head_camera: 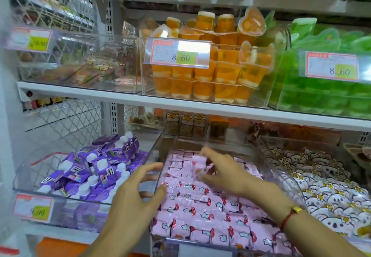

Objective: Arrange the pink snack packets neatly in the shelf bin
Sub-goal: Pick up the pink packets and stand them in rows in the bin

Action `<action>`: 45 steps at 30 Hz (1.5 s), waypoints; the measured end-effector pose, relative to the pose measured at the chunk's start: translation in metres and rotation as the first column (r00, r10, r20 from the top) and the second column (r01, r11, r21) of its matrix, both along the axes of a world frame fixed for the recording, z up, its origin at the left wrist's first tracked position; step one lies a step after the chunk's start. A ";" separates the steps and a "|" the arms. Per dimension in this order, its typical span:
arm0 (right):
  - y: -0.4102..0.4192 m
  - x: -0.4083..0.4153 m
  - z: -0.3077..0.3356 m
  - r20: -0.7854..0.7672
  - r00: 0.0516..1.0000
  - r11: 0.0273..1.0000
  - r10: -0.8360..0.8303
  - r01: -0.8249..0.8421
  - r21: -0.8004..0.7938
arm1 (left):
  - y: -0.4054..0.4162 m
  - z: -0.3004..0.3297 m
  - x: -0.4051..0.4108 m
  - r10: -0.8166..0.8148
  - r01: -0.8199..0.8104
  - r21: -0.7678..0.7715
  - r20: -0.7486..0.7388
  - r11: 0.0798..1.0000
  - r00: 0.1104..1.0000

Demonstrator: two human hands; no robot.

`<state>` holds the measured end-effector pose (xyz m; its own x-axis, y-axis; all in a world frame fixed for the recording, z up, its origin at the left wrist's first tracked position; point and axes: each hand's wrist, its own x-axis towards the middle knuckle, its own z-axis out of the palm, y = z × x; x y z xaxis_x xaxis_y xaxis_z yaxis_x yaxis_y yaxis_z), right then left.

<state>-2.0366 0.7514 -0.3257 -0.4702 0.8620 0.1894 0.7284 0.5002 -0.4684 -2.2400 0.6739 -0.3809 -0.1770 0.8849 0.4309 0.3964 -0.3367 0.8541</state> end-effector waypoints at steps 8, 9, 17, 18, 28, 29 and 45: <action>0.000 0.005 -0.014 0.263 0.965 0.999 -0.022 0.032 -0.034 | -0.006 0.003 0.003 0.026 -0.026 -0.025 0.039 0.999 0.999; -0.002 0.006 -0.012 0.293 0.956 0.999 -0.012 0.025 -0.039 | -0.006 0.005 0.003 0.028 -0.028 -0.021 0.035 0.999 0.999; -0.052 0.032 -0.016 0.221 0.957 0.964 -0.189 0.138 0.227 | -0.009 0.019 0.002 0.092 -0.046 0.162 -0.287 0.986 0.953; -0.058 0.035 -0.021 0.233 0.957 0.969 -0.173 0.122 0.215 | -0.008 0.026 0.005 0.103 -0.025 0.229 -0.335 0.973 0.937; -0.068 0.042 -0.032 0.264 0.946 0.967 -0.188 0.131 0.220 | 0.073 0.054 0.074 -0.398 0.269 -0.295 -0.739 0.917 0.544; -0.068 0.042 -0.032 0.284 0.938 0.965 -0.200 0.138 0.224 | 0.080 0.054 0.075 -0.418 0.258 -0.330 -0.757 0.908 0.502; -0.068 0.045 -0.030 0.231 0.961 0.989 -0.150 0.145 0.039 | 0.086 0.053 0.079 -0.194 0.144 -0.138 -0.825 0.980 0.531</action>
